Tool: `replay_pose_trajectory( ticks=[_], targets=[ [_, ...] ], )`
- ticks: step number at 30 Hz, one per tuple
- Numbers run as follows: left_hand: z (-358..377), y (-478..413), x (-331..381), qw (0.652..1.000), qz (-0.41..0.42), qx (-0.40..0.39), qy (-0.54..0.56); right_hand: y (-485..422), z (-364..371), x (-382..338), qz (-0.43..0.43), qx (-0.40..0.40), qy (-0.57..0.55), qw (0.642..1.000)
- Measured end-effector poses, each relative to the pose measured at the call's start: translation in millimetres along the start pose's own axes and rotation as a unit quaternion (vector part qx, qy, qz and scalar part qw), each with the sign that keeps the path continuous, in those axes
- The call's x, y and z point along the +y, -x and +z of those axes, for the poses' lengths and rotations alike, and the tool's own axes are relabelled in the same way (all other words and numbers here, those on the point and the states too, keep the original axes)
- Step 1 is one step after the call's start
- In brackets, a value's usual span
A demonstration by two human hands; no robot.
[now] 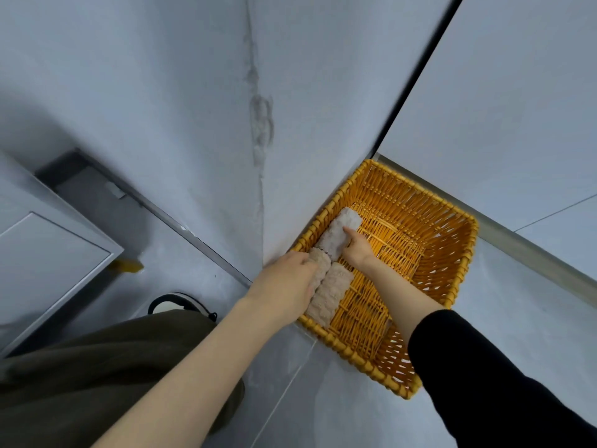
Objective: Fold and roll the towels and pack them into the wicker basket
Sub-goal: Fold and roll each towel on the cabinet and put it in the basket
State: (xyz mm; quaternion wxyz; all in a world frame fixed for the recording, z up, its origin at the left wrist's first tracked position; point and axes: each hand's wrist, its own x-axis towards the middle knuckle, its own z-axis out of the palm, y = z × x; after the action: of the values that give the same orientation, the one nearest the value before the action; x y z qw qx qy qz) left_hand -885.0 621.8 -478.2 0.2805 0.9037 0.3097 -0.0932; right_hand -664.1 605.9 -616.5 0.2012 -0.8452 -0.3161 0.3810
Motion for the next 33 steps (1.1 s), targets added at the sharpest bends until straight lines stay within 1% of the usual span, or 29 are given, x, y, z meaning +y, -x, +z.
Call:
replay_pose_trajectory(
  ticks=[3, 6, 9, 12, 16, 21, 26, 33],
  targets=[
    [-9, 3, 5, 1.000, 0.004, 0.016, 0.005, 20, -12, -8, -0.011, 0.043, -0.016, 0.999],
    [-18, 10, 12, 0.999, 0.004, 0.034, 0.012, 59, -30, -24, -0.036, 0.079, -0.071, 0.994],
    [-31, 19, 22, 0.999, -0.001, 0.033, 0.036, 100, -50, -39, -0.072, 0.092, -0.122, 0.986],
    [-50, 34, 34, 0.997, 0.006, 0.052, 0.051, 144, -71, -57, -0.115, 0.074, -0.142, 0.980],
    [-80, 58, 51, 0.992, 0.015, 0.103, 0.077, 203, -95, -84, -0.174, 0.048, -0.143, 0.973],
    [-114, 90, 61, 0.979, 0.021, 0.175, 0.104, 270, -117, -123, -0.246, 0.037, -0.154, 0.956],
    [-160, 146, 54, 0.963, 0.019, 0.245, 0.114, 333, -131, -173, -0.325, 0.013, -0.170, 0.930],
    [-220, 232, 26, 0.933, -0.016, 0.347, 0.089, 397, -128, -258, -0.436, -0.040, -0.157, 0.885]
  ],
)
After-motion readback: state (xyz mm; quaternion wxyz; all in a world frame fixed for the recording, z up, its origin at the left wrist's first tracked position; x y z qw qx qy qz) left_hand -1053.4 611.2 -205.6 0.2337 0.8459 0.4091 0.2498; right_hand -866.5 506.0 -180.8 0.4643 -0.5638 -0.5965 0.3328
